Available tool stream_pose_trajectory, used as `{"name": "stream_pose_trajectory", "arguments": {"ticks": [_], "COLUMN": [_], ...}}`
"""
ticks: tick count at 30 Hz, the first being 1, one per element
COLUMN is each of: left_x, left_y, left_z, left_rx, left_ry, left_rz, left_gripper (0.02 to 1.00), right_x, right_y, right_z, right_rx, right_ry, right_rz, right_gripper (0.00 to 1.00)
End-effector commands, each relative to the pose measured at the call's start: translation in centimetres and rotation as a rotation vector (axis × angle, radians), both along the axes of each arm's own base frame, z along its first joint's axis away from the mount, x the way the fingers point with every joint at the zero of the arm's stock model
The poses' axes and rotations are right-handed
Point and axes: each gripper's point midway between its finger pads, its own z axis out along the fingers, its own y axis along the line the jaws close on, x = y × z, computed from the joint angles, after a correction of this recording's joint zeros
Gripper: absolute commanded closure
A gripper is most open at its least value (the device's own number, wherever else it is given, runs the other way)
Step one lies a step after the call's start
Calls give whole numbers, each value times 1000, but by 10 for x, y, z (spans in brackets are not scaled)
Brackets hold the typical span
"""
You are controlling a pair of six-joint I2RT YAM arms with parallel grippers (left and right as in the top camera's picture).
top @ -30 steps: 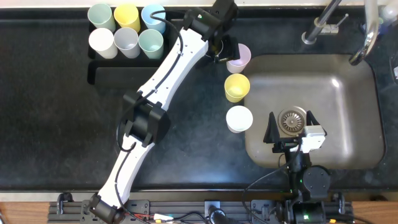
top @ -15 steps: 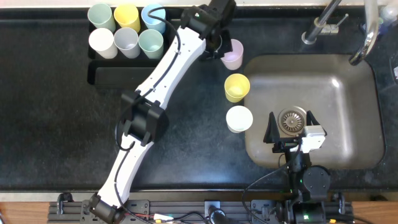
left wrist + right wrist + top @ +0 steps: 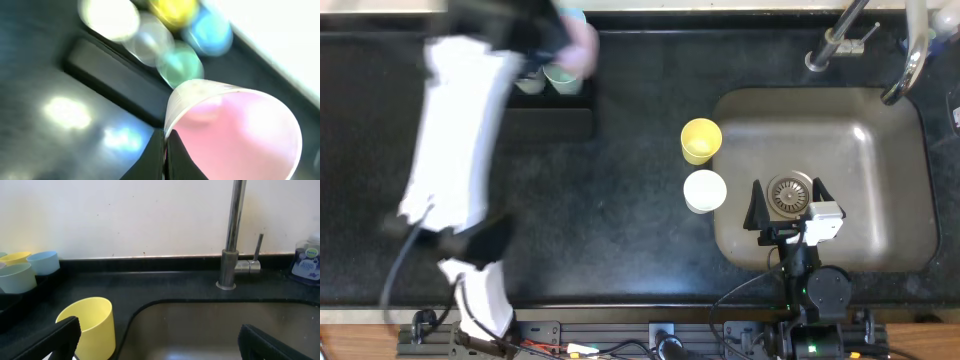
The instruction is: Store Cups
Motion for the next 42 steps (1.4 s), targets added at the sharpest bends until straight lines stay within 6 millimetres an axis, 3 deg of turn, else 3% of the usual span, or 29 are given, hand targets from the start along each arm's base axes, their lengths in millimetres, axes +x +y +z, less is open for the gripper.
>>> {"name": "stream_pose_trajectory", "arguments": {"ticks": [1, 4, 7, 15, 23, 30, 42], "left_x": [-13, -27, -29, -14, -12, -12, -18], "left_y": [113, 142, 155, 149, 151, 147, 153], "left_z": [-22, -49, -76, -136, -145, -171, -173], "left_rx": [-29, -35, -48, -161, -139, -143, -87], "left_ry": [102, 196, 225, 188, 181, 195, 201], "left_rz": [300, 376, 375, 361, 363, 355, 365], "left_gripper": [982, 982, 982, 982, 982, 982, 982], "right_x": [0, 0, 0, 0, 0, 0, 0], "right_y": [0, 0, 0, 0, 0, 0, 0], "right_z": [-4, -4, -4, -4, -4, -4, -4], "right_rx": [-6, -6, -6, -6, -6, -6, -6], "right_ry": [1, 1, 1, 1, 1, 1, 1], "right_rz": [1, 1, 1, 1, 2, 1, 2], "right_gripper": [5, 3, 3, 5, 3, 3, 3]}}
